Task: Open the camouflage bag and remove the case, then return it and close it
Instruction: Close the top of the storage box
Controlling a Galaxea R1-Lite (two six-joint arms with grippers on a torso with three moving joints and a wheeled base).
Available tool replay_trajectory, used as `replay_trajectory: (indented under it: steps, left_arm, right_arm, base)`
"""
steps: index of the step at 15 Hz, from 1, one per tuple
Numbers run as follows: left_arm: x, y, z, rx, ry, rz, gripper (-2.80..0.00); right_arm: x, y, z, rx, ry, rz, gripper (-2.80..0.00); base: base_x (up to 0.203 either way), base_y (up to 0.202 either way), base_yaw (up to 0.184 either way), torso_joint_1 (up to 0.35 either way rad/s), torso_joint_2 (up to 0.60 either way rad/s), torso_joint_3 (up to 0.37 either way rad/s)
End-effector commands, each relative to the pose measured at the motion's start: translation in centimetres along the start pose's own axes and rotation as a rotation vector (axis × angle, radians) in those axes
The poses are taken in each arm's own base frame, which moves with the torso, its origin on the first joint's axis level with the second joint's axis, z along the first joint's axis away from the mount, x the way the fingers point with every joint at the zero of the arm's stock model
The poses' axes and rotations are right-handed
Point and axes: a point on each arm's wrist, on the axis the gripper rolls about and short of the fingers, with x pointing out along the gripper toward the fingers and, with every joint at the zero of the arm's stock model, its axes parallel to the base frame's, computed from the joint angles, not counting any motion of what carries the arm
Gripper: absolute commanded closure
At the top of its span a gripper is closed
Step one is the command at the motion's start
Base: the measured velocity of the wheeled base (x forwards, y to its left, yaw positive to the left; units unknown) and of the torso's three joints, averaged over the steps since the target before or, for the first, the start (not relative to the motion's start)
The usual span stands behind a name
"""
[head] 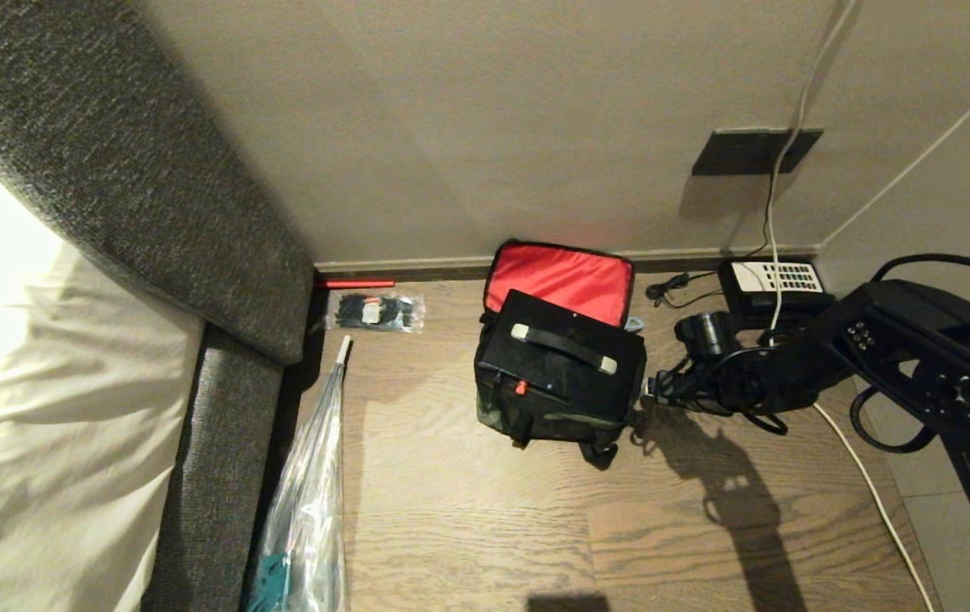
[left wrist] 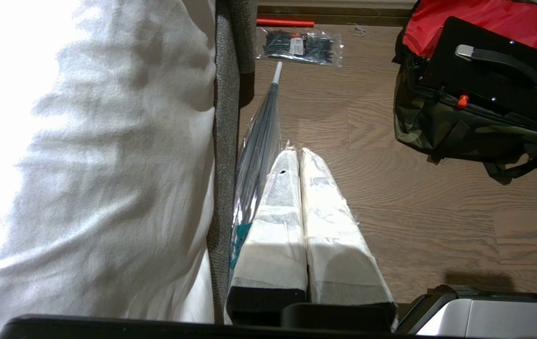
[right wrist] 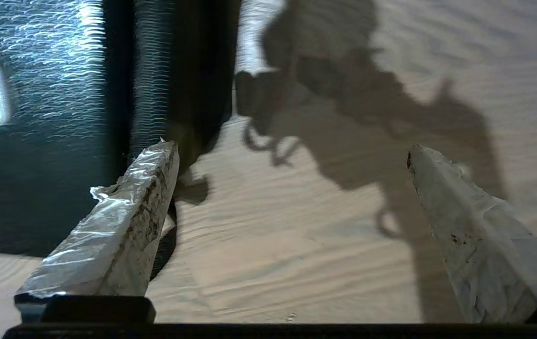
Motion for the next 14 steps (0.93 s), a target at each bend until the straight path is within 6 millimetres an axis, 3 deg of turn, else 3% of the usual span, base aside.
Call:
replay_trajectory:
  steps: [1, 4, 14]
  left_arm:
    - [-0.01, 0.00, -0.01, 0.000, -0.001, 0.001, 0.00]
    - [-0.01, 0.00, -0.01, 0.000, -0.001, 0.001, 0.00]
    - [-0.01, 0.00, -0.01, 0.000, -0.001, 0.001, 0.00]
  right_arm:
    - [0.81, 0.00, -0.44, 0.003, 0.008, -0.005, -2.80]
    - [0.53, 0.23, 0.44, 0.053, -0.016, 0.011, -2.80]
    - [0.66, 0.32, -0.01, 0.102, 0.039, 0.083, -2.80]
  base:
    - [0.000, 0.000, 0.000, 0.000, 0.00, 0.000]
    - [0.000, 0.000, 0.000, 0.000, 0.00, 0.000]
    - [0.000, 0.000, 0.000, 0.000, 0.00, 0.000]
